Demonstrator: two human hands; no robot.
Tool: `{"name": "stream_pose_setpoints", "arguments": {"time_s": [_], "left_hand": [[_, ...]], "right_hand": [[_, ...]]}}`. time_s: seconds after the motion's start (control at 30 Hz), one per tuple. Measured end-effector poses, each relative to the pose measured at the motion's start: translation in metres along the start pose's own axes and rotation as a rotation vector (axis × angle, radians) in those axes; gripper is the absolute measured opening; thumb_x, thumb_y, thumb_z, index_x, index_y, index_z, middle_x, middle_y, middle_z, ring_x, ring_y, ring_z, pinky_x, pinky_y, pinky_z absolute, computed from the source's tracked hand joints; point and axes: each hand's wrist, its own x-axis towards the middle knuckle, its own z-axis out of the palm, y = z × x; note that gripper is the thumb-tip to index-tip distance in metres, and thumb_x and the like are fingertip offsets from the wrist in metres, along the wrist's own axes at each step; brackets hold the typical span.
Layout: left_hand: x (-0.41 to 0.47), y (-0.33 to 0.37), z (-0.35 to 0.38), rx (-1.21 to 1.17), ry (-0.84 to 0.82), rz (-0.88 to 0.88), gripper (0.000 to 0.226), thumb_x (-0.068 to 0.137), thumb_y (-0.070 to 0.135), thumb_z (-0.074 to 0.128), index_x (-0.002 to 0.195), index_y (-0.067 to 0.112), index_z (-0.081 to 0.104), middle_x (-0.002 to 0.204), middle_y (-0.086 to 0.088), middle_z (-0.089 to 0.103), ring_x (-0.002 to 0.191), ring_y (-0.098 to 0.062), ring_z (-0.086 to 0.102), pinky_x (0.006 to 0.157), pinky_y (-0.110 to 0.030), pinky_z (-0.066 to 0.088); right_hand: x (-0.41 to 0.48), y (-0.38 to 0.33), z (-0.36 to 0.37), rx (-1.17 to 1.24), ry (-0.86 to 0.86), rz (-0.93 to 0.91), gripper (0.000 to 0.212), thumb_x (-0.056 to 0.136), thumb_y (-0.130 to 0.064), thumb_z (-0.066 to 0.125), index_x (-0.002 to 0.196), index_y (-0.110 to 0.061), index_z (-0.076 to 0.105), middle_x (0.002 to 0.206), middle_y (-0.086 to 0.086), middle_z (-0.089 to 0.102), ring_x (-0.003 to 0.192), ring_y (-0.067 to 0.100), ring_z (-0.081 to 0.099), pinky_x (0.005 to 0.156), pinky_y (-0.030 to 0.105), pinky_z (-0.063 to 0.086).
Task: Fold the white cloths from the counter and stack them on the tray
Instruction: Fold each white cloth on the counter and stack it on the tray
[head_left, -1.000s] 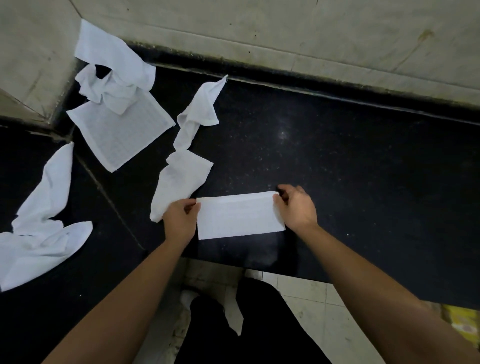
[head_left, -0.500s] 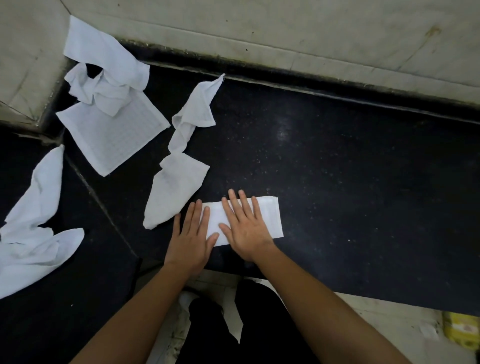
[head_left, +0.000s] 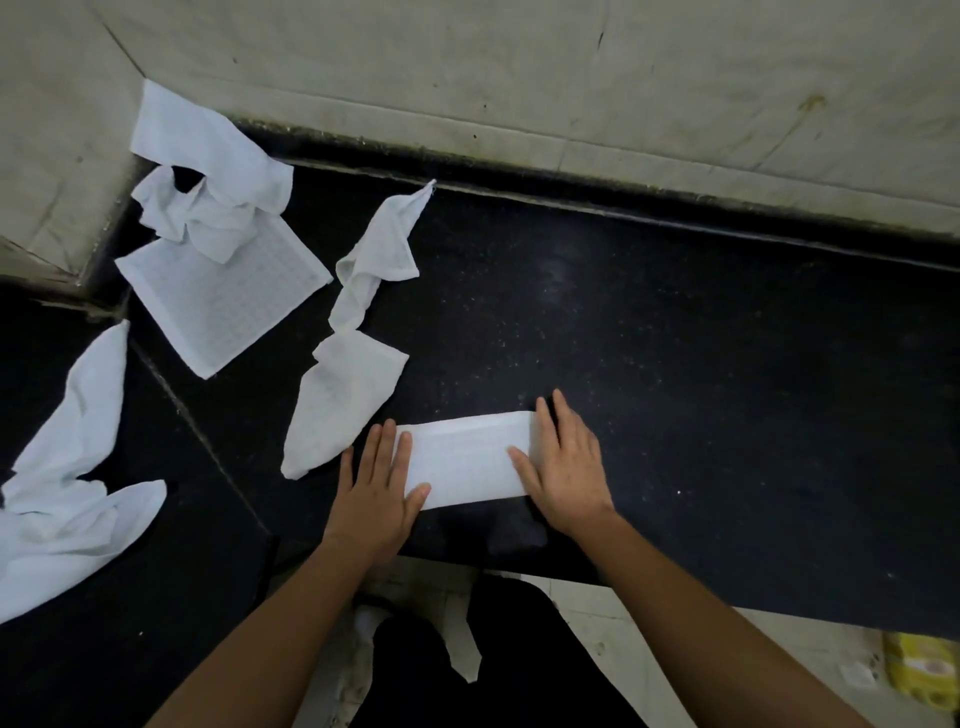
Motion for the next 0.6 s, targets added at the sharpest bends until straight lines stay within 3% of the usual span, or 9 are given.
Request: {"name": "stream_pose_setpoints", "arguments": {"time_s": [0.1, 0.27, 0.37, 0.43, 0.5, 0.6], "left_hand": [[-0.001, 0.003, -0.011, 0.005, -0.024, -0.015, 0.077, 0.099, 0.060, 0.003, 0.157, 0.010, 0.011, 0.164, -0.016, 0.010, 0.151, -0.030, 0.012, 0.117, -0.054, 0.023], [0.001, 0.007, -0.023, 0.025, -0.053, -0.033, 0.076, 0.099, 0.059, 0.005, 0.152, 0.009, 0.029, 0.158, -0.019, 0.030, 0.144, -0.035, 0.033, 0.108, -0.057, 0.037], [0.002, 0.012, -0.028, 0.046, -0.059, -0.032, 0.078, 0.097, 0.060, 0.009, 0.151, 0.009, 0.033, 0.157, -0.018, 0.032, 0.144, -0.034, 0.033, 0.108, -0.055, 0.038], [0.001, 0.014, -0.033, 0.049, -0.082, -0.045, 0.076, 0.094, 0.058, 0.018, 0.147, 0.008, 0.039, 0.153, -0.018, 0.038, 0.140, -0.035, 0.039, 0.104, -0.054, 0.042], [0.001, 0.015, -0.041, 0.054, -0.075, -0.032, 0.072, 0.094, 0.055, 0.025, 0.143, 0.007, 0.045, 0.148, -0.019, 0.045, 0.133, -0.036, 0.047, 0.099, -0.054, 0.047], [0.000, 0.014, -0.050, 0.080, -0.069, 0.012, 0.065, 0.099, 0.050, 0.037, 0.149, 0.010, 0.035, 0.154, -0.014, 0.037, 0.137, -0.031, 0.041, 0.107, -0.049, 0.041]], "right_hand": [[-0.016, 0.003, -0.013, 0.162, 0.075, 0.173, 0.064, 0.099, -0.050, 0.047, 0.148, -0.011, 0.039, 0.141, 0.012, 0.048, 0.123, 0.028, 0.052, 0.101, 0.043, 0.045], [-0.015, 0.012, -0.028, 0.193, -0.157, 0.316, 0.052, 0.089, -0.059, 0.058, 0.127, -0.023, 0.056, 0.116, 0.001, 0.065, 0.109, 0.023, 0.062, 0.084, 0.034, 0.049], [-0.006, 0.012, -0.040, 0.277, -0.264, 0.403, 0.031, 0.085, -0.051, 0.064, 0.097, -0.024, 0.073, 0.096, -0.002, 0.070, 0.096, 0.021, 0.066, 0.070, 0.028, 0.046], [-0.004, 0.011, -0.042, 0.344, -0.320, 0.432, 0.022, 0.086, -0.044, 0.065, 0.084, -0.023, 0.074, 0.093, -0.003, 0.071, 0.091, 0.019, 0.065, 0.070, 0.026, 0.046], [-0.004, 0.010, -0.041, 0.421, -0.306, 0.468, 0.014, 0.086, -0.039, 0.065, 0.080, -0.027, 0.069, 0.099, -0.003, 0.072, 0.097, 0.020, 0.065, 0.073, 0.026, 0.045], [-0.004, 0.006, -0.043, 0.595, -0.266, 0.535, 0.012, 0.085, -0.033, 0.061, 0.085, -0.023, 0.067, 0.091, -0.001, 0.074, 0.091, 0.017, 0.066, 0.073, 0.027, 0.049]]}}
